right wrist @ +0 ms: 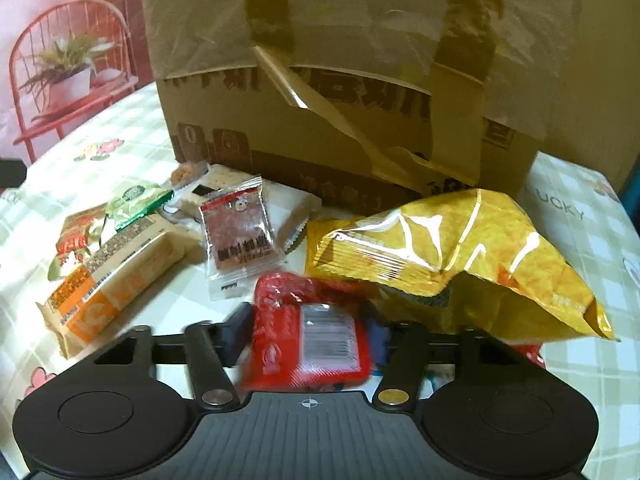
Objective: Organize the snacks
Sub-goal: 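Lower the right tool to the pile and grasp the red packet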
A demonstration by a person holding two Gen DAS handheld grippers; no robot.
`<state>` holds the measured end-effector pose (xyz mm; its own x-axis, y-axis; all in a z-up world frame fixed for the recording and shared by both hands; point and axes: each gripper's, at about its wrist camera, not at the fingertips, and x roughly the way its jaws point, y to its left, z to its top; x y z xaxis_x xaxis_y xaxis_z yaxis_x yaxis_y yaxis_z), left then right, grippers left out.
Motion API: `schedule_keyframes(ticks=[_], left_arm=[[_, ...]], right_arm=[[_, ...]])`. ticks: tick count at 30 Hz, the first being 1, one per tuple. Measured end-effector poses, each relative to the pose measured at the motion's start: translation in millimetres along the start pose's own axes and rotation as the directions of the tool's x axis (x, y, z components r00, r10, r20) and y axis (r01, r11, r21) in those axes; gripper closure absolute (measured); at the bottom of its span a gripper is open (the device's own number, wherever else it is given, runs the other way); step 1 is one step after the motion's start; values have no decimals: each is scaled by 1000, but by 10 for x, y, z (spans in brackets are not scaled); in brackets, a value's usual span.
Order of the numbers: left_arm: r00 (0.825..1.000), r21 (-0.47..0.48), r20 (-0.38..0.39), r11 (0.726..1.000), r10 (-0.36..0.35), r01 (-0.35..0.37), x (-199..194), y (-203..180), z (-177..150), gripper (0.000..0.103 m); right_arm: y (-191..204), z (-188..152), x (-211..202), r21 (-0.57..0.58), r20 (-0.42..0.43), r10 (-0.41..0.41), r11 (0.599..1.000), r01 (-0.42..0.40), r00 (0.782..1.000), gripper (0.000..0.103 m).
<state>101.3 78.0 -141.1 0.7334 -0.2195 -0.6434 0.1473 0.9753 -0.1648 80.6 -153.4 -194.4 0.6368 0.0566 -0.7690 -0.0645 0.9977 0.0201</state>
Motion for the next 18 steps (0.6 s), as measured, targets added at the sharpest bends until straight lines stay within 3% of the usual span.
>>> schedule_keyframes(ticks=[10,18], left_arm=[[998,-31,-59,999,39,-41,76,118,-84,36],[988,-31,-143,998,53,-58,331,150,-186,44]], right_arm=[[-124,-56,-307,139,89,139,979,-151,986,58],[-125,-31,-370,164,110,164,970,-180,980,58]])
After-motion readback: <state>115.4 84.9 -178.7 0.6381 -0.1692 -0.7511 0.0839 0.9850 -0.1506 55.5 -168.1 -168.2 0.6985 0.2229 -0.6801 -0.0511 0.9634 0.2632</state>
